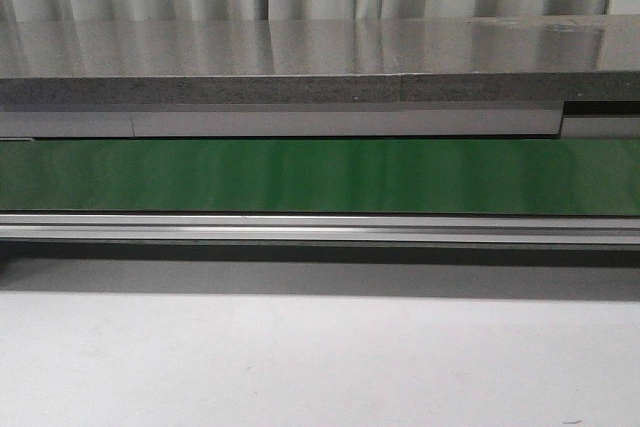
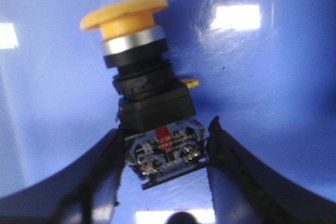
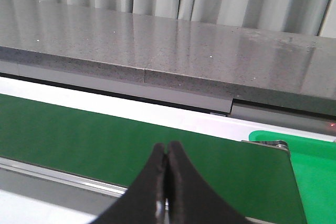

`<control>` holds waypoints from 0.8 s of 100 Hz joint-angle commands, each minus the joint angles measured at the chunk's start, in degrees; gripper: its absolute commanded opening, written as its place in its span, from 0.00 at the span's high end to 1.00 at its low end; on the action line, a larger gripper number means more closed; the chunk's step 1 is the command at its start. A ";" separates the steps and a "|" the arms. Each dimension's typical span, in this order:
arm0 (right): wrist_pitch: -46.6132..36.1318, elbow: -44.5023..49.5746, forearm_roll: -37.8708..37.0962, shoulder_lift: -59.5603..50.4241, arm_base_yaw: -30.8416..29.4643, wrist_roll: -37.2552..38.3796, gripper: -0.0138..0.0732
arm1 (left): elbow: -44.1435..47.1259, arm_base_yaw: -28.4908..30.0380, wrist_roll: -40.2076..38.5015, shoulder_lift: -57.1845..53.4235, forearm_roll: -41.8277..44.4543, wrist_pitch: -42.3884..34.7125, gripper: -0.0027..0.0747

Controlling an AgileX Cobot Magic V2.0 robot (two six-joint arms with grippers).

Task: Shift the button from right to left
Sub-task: 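Carry the button with the left gripper over the blue tray and lower it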

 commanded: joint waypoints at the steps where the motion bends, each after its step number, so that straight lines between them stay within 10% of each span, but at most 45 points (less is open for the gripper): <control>1: -4.05 -1.43 1.00 0.47 0.06 -0.35 0.92 | -1.35 0.11 0.20 -3.38 0.00 -0.19 0.34; 29: -4.05 -1.43 1.00 0.47 0.06 -0.35 0.92 | -4.66 0.11 -0.17 -5.77 0.00 4.19 0.35; 60: -4.05 -1.43 1.00 0.47 0.06 -0.35 0.92 | -8.08 0.11 -4.95 -17.18 -3.64 5.06 1.00; 80: -4.05 -1.43 1.00 0.47 0.06 -0.35 0.92 | -8.08 -1.94 -4.95 -24.57 -11.35 6.03 0.99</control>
